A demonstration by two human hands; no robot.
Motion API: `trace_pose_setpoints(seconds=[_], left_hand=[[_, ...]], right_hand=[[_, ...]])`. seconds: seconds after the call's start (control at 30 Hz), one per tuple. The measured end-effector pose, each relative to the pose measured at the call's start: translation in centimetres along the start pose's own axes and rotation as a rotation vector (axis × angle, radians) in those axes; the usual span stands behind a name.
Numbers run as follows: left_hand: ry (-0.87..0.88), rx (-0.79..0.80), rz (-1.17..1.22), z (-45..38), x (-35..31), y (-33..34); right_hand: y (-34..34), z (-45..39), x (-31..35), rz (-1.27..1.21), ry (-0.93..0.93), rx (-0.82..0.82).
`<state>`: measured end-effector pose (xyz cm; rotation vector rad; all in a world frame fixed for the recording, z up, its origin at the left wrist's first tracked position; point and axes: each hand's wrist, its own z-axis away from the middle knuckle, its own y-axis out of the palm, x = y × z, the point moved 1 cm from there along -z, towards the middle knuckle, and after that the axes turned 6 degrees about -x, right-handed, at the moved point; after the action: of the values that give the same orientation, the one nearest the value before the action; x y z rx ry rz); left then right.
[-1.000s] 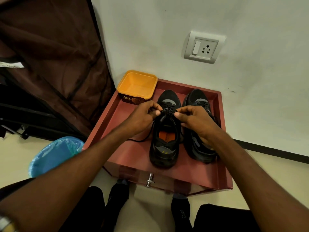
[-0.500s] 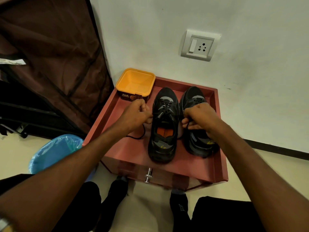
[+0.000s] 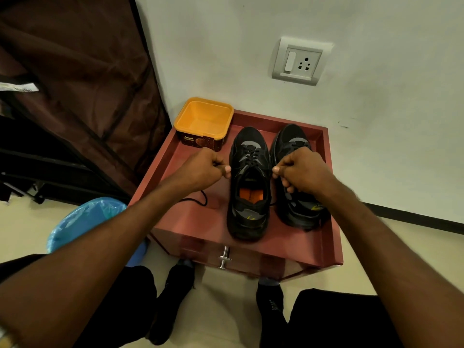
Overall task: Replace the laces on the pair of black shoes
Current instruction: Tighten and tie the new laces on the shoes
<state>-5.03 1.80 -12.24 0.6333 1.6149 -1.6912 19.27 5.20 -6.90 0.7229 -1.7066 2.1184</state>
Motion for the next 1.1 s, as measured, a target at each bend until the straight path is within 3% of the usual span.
trace_pose_setpoints(seconds=[0.1,0.23,0.4,0.57,0.73,0.8,0.9,0.93,1.0,1.1], left_hand=[[-0.051,-0.011,0.016,0.2,-0.8,-0.4],[-0.089,0.005,0.176,1.3,-3.2,-1.9],[0.099,0.078,0.546,2.5,-8.5,-3.9],[0.269,0.071,0.445,3.5,-10.6,-4.4],[0.324,0.114,0.375,4.1,-9.9,-4.9],[0.315,0.168,0.324,4.1,-9.5,-4.7],[0.249,0.209,0.292,3.6,-8.7,-4.9],[0.213,0.231,0.274,3.1,-8.4,-5.0],[0.189,0.241,0.172,2.2,-7.2,-4.8],[0.252,0.069,-0.166,1.1,-5.7,-3.5]], right_hand=[[-0.1,0.1,0.2,-0.035,0.038,0.019],[-1.5,1.0,1.9,-0.391,0.196,0.27],[-1.7,1.3,4.5,-0.647,0.226,0.473],[-2.6,1.1,6.1,-1.039,0.395,0.412],[-3.3,1.1,5.4,-1.39,0.561,0.374],[-3.8,1.2,5.4,-1.323,0.497,0.366],[-4.5,1.8,5.8,-0.731,0.252,0.226],[-4.7,1.9,5.8,-0.692,0.216,0.22],[-4.9,2.2,5.9,-0.83,0.213,0.31],[-5.0,2.7,6.2,-0.979,0.256,0.456]])
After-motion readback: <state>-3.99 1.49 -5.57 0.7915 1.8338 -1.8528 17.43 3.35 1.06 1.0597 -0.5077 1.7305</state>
